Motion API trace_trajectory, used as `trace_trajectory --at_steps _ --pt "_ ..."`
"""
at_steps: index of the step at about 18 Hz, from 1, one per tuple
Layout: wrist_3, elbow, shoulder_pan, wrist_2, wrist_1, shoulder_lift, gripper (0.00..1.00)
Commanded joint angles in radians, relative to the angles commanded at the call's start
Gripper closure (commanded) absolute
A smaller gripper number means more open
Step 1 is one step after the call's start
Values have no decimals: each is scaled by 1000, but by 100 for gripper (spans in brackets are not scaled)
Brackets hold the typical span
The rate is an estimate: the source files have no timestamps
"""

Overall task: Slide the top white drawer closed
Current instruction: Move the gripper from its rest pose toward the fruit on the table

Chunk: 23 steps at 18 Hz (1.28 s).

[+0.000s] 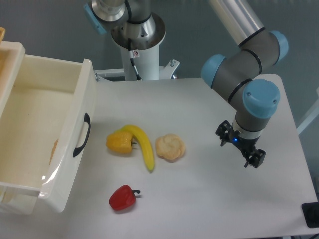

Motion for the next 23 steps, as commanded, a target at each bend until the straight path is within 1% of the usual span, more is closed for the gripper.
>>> trace_trajectory --at_steps 5,7,9,12,13,18,21,23 --pt "-11 -8 -2 -2 0 2 0" --pt "-21 -31 -6 0 5 5 0" --pt "-26 -67 -6 0 18 14 0" --pt "-23 -126 1 0 80 31 0" --pt "-26 -138 2 2 86 35 0" --pt "-69 -150 2 -2 81 46 0" --pt "-138 -175 -8 -3 81 74 0" --pt "-152 -207 -24 -6 81 115 0"
